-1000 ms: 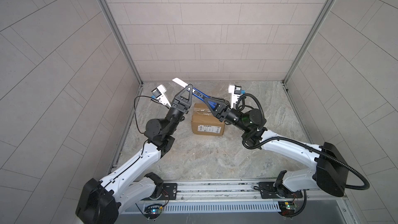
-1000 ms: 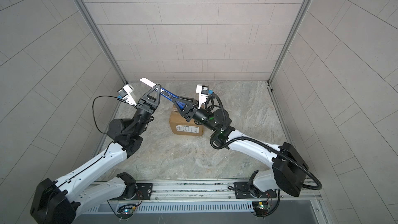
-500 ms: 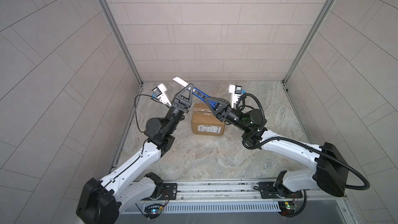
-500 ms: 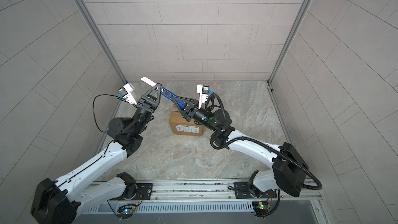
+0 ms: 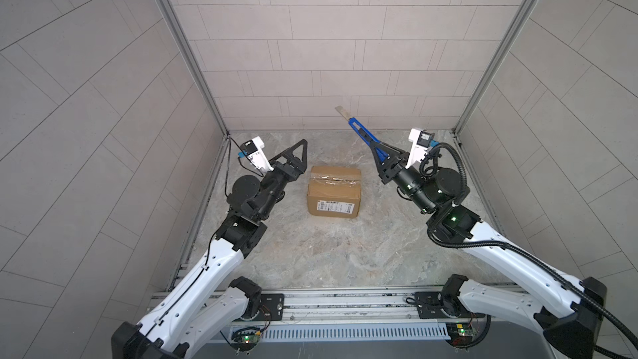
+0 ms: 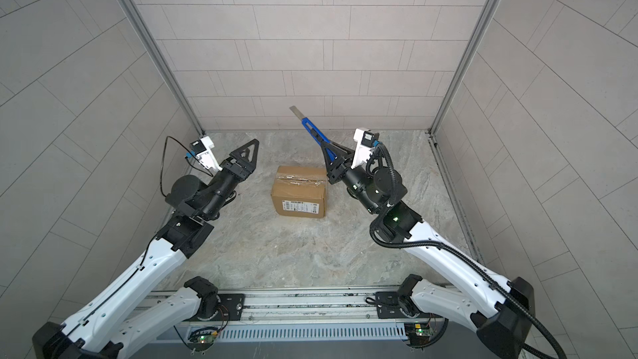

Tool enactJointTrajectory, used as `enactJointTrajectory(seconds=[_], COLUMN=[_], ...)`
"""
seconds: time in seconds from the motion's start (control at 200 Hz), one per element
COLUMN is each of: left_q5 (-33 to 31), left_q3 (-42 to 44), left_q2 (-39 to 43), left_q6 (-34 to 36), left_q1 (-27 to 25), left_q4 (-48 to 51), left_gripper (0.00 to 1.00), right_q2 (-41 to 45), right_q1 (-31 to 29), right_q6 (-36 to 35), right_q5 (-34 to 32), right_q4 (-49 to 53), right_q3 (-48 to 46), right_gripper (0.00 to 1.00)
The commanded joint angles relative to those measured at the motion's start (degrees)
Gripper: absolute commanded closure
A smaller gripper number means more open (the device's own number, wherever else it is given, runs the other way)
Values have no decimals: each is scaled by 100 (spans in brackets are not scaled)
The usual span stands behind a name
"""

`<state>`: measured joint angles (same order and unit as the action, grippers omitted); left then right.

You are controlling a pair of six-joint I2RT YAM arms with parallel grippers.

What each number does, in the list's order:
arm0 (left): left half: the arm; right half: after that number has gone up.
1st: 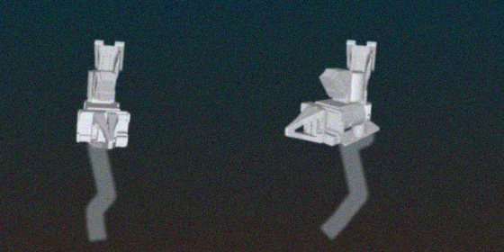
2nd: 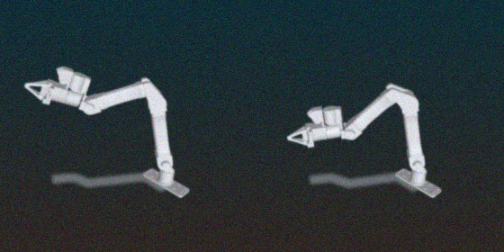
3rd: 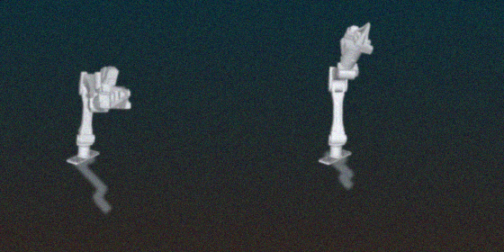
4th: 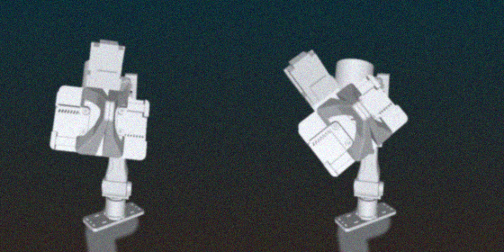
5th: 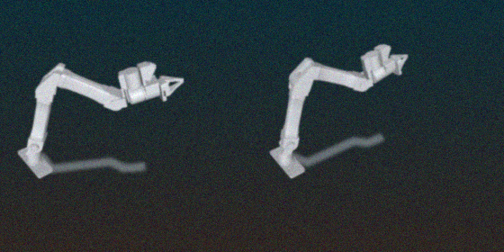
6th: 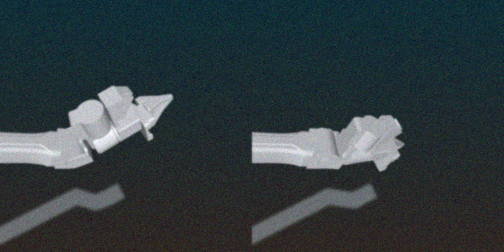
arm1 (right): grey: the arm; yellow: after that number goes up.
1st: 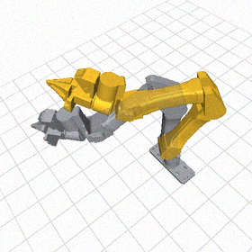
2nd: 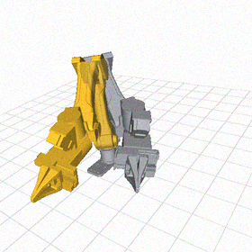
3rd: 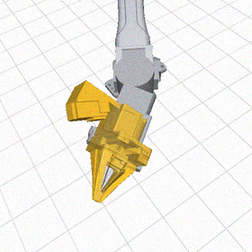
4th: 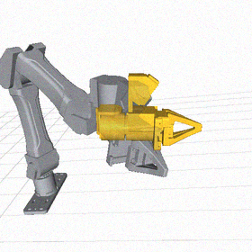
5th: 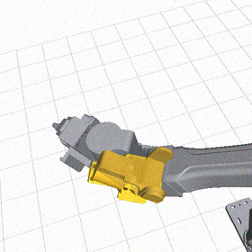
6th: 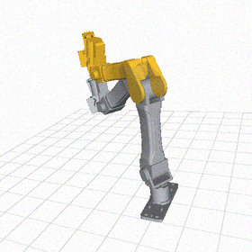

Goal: Unpack the express box
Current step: 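Pull the knife away with the right gripper while the left gripper lowers toward the box, then brace the box's near end with the left gripper while the right brings the knife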

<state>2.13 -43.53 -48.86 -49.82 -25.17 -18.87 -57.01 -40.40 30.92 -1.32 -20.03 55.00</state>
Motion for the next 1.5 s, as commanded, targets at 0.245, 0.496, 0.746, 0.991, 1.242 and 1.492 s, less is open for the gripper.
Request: enactJointTrajectory(seconds=[0.245,0.496,0.746,0.991,1.242,1.492], left_q5=[537,239,392,427,118,200], left_q3=[1039,1412,1864,1520,1240,990], left_q2=[675,869,495,-320,-749,-1174], left_q6=[155,-8,-344,-232,83,328], left_q1=[-109,-913,-1157,-1153,-1088,-831], left_q4=[1557,1696,872,411,624,663], left_gripper=[0,0,0,0,0,0], right_q2=[-1035,-2061,-2265,-2257,-2034,-1541], right_q1=[666,906,940,939,944,938], right_q6=[-1715,-2193,-2222,-2317,-2310,-1893], right_q5=[-612,-194,111,133,278,481], right_q4=[2315,2637,2737,2956,3196,3150], right_q3=[527,973,847,767,538,109], right_gripper=[100,100,100,100,100,100])
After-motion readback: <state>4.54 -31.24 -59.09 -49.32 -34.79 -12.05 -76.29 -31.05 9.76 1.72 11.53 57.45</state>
